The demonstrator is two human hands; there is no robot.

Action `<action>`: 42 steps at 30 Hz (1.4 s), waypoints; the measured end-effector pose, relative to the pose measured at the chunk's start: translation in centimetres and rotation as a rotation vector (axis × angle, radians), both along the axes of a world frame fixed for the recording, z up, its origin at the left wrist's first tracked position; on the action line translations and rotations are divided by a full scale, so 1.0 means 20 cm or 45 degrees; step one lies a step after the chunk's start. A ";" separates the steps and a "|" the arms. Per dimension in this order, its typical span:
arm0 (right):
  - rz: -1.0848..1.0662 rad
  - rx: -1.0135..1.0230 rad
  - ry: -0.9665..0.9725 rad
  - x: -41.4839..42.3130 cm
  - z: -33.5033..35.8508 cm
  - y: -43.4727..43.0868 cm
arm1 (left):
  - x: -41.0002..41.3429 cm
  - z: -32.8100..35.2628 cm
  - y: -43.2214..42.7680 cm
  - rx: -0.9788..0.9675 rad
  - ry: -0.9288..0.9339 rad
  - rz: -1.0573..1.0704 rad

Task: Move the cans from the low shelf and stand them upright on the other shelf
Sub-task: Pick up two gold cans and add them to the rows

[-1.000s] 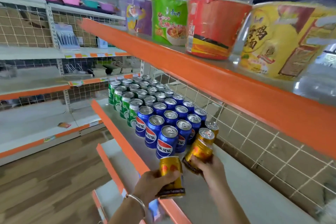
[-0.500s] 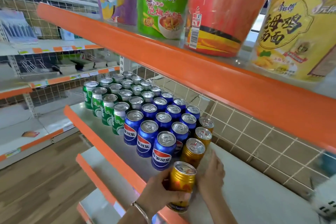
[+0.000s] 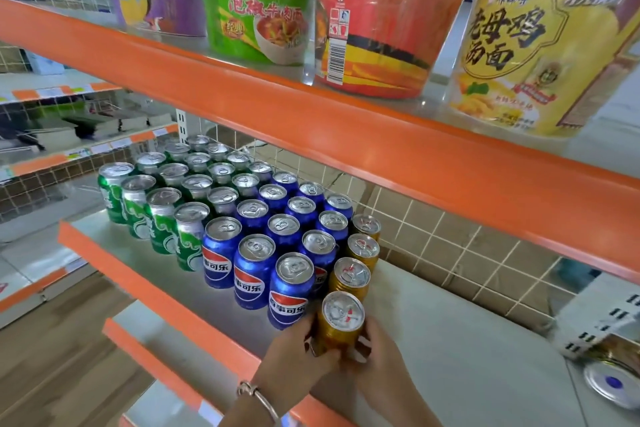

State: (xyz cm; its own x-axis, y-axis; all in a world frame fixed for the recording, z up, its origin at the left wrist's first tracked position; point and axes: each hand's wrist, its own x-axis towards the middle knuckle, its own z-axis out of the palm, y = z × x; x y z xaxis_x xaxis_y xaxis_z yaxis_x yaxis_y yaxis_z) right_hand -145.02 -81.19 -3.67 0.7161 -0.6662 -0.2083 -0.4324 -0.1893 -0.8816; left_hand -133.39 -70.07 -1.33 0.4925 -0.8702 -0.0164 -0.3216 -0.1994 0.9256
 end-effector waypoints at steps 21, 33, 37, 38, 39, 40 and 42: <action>-0.737 -0.367 -0.241 -0.32 0.02 0.08 | -0.29 0.04 -0.19 0.103 -0.005 -0.260; -1.374 -0.478 -0.245 -1.26 0.10 0.17 | -1.18 0.12 -0.44 0.140 0.091 -0.780; -1.523 -0.537 -0.240 -1.64 0.17 0.22 | -1.57 0.17 -0.44 0.081 0.091 -0.856; -1.554 -0.541 -0.237 -1.73 0.18 0.24 | -1.66 0.18 -0.43 0.068 0.098 -0.866; -1.585 -0.552 -0.239 -1.84 0.19 0.26 | -1.76 0.19 -0.42 0.058 0.117 -0.879; -1.616 -0.568 -0.243 -1.94 0.19 0.28 | -1.86 0.20 -0.41 0.043 0.145 -0.893; -1.667 -0.579 -0.278 -2.13 0.20 0.34 | -2.05 0.20 -0.37 0.022 0.210 -0.897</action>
State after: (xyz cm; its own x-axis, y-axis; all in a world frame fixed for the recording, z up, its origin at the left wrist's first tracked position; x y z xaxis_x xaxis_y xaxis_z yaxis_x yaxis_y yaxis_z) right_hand -187.61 -74.44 0.33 -0.4790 -0.8454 0.2366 -0.3789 -0.0440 -0.9244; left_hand -174.33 -77.53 2.67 -0.1951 -0.9790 -0.0587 -0.2354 -0.0114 0.9718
